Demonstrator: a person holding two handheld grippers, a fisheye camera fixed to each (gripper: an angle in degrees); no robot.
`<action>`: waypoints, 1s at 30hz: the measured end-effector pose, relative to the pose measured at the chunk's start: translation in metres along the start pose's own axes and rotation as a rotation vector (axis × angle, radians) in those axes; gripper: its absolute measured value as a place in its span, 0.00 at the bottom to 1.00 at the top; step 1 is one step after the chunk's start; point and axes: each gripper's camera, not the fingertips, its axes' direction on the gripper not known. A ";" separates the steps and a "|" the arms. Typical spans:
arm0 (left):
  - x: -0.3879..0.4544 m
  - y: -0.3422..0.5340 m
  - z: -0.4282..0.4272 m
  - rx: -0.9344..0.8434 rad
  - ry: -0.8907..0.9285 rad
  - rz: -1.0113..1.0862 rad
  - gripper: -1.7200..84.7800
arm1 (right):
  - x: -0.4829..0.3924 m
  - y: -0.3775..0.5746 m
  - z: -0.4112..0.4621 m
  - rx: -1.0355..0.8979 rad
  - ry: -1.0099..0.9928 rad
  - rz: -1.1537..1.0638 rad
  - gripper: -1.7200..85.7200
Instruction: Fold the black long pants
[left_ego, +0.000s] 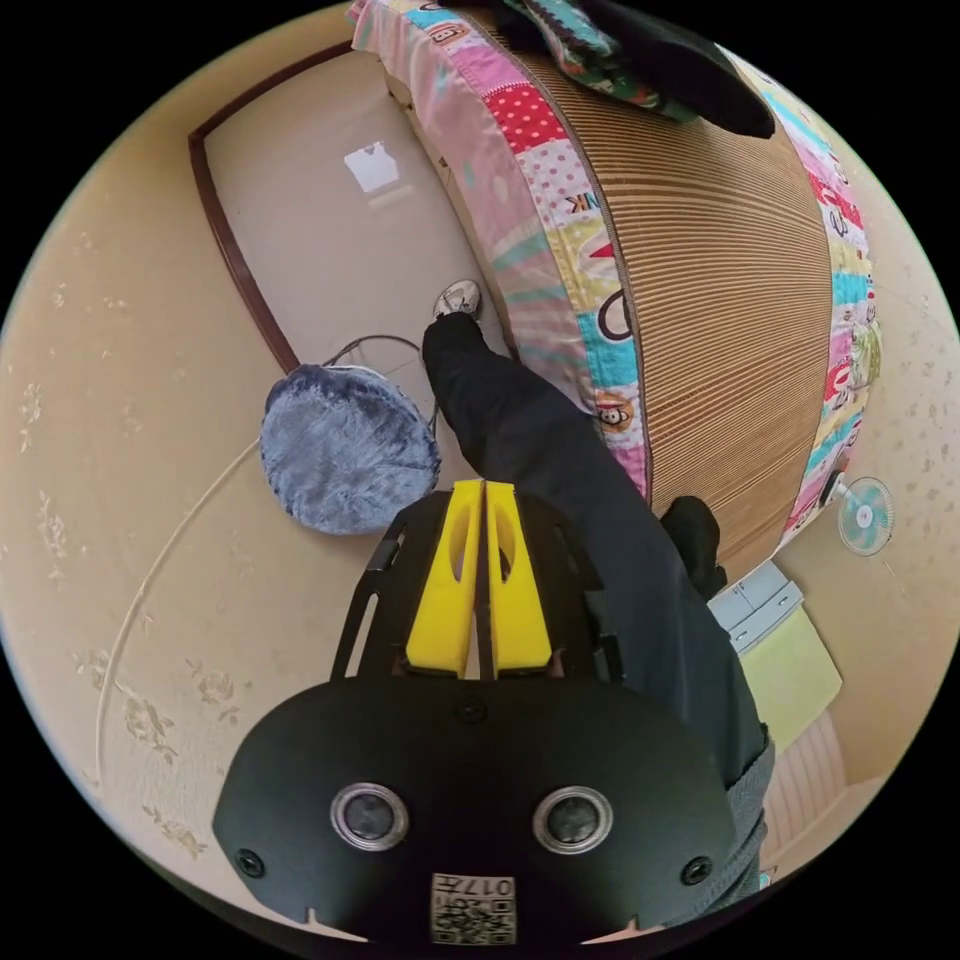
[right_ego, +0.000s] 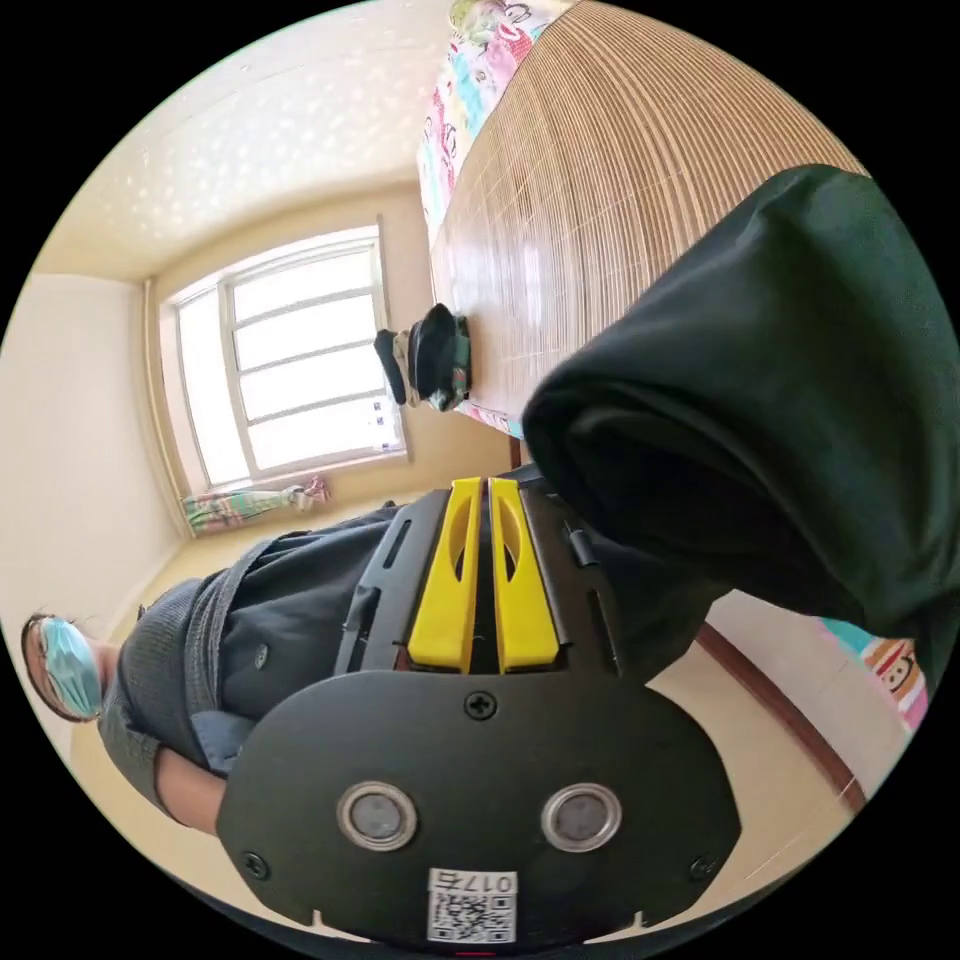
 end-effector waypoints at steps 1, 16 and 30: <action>-0.003 0.000 0.003 0.002 -0.008 0.007 0.01 | 0.004 0.006 -0.003 0.017 -0.007 0.021 0.08; -0.159 0.064 0.062 -0.011 0.126 -0.351 0.01 | 0.082 0.244 -0.161 1.258 -0.167 0.618 0.20; -0.130 0.071 0.104 -0.017 -0.167 0.095 0.01 | 0.058 0.224 -0.070 0.854 0.197 0.436 0.11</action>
